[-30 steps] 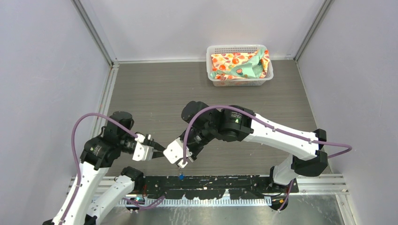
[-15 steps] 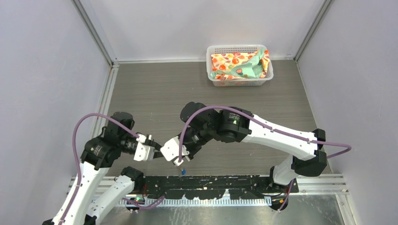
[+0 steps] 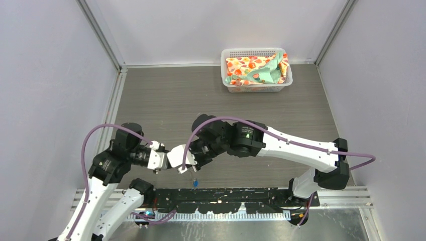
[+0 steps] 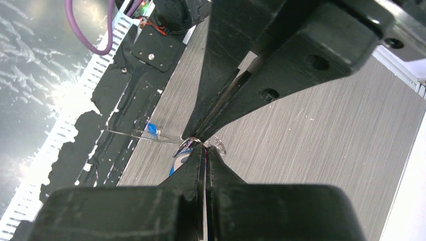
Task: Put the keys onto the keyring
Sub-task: Insert the key onto the keyring.
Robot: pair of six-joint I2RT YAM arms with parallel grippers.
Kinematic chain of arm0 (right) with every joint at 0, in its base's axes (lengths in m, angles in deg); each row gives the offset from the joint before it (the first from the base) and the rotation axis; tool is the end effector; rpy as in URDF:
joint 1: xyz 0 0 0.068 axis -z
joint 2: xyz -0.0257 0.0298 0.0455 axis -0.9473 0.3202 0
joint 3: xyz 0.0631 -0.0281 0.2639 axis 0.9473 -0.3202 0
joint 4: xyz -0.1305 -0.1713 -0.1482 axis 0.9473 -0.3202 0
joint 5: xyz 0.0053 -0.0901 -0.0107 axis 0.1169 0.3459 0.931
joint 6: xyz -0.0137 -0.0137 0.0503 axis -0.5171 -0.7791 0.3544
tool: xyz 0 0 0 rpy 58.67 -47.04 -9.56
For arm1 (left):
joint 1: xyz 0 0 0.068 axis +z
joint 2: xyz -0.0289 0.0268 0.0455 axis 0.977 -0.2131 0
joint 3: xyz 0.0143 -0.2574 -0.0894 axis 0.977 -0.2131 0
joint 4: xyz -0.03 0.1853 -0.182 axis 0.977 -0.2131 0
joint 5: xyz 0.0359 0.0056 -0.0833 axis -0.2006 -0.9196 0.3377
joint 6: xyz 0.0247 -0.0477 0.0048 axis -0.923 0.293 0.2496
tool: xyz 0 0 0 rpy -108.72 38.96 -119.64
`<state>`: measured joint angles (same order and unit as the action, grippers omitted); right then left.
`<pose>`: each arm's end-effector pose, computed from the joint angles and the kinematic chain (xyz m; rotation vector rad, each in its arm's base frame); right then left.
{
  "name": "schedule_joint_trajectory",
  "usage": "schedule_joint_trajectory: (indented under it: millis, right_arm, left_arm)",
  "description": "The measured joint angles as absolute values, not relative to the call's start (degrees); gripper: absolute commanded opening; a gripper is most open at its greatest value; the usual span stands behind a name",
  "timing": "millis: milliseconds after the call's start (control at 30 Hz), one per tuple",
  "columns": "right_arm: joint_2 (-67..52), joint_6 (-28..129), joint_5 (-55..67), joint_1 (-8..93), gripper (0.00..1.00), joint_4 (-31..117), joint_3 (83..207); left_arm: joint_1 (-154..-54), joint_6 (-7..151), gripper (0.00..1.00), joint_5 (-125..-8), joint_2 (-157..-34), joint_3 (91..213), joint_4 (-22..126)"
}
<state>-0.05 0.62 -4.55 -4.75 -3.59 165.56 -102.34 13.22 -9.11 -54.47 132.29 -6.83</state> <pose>0.0687 0.3241 0.4019 -2.0710 1.0073 0.6646 0.0654 -0.0656 0.3405 1.5708 1.1702 -1.0007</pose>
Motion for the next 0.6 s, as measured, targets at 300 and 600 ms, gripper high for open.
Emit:
schedule_joint_trajectory:
  millis: [300,600]
  right_arm:
    - [-2.87,7.16,-1.60,-4.95,0.18,4.16,160.51]
    - [-6.48,9.58,2.73,-4.07,0.23,8.06,158.78]
  left_arm:
    - [-102.34,19.89,0.00,-9.87,-51.10,129.41,-0.73]
    - [-102.47,46.53,0.00,-12.52,-46.51,122.92,23.49]
